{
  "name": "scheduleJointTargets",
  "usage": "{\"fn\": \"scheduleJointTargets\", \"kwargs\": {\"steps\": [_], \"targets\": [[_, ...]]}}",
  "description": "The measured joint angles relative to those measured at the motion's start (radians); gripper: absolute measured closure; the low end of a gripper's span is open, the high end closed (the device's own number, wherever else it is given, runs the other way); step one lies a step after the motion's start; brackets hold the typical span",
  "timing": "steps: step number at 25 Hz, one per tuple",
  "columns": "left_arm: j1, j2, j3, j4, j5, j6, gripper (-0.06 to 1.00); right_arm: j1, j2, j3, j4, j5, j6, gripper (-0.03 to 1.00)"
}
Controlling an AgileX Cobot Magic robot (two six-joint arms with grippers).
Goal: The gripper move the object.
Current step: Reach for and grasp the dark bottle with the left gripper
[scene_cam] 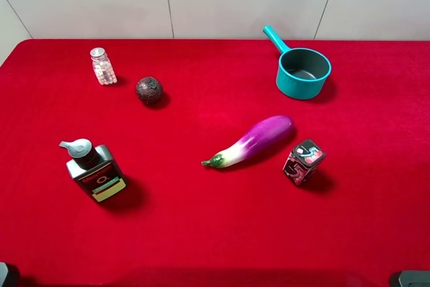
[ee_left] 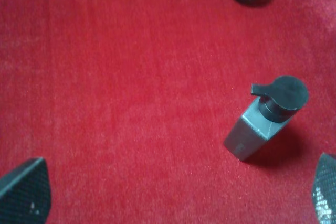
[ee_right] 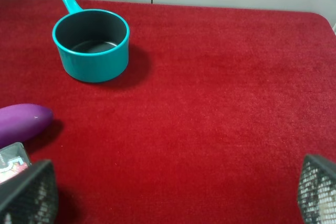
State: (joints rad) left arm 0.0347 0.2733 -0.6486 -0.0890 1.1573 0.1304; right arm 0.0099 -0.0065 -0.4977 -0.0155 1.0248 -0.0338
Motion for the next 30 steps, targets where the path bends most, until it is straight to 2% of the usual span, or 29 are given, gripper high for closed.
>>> {"fn": "scheduleJointTargets", "kwargs": {"steps": [5, 12, 16, 21, 30], "targets": [[0.000, 0.133, -0.048, -0.043, 0.025, 0.040, -0.04, 0.000, 0.000, 0.000, 0.000, 0.000, 0.000, 0.27], [0.000, 0.304, -0.051, -0.144, 0.024, 0.109, -0.04, 0.000, 0.000, 0.000, 0.000, 0.000, 0.000, 0.27], [0.000, 0.383, -0.051, -0.174, 0.022, 0.160, -0.04, 0.000, 0.000, 0.000, 0.000, 0.000, 0.000, 0.27], [-0.006, 0.453, -0.051, -0.191, 0.020, 0.200, -0.04, 0.000, 0.000, 0.000, 0.000, 0.000, 0.000, 0.27], [-0.086, 0.587, -0.051, -0.175, 0.010, 0.226, -0.04, 0.000, 0.000, 0.000, 0.000, 0.000, 0.000, 0.27]]}}
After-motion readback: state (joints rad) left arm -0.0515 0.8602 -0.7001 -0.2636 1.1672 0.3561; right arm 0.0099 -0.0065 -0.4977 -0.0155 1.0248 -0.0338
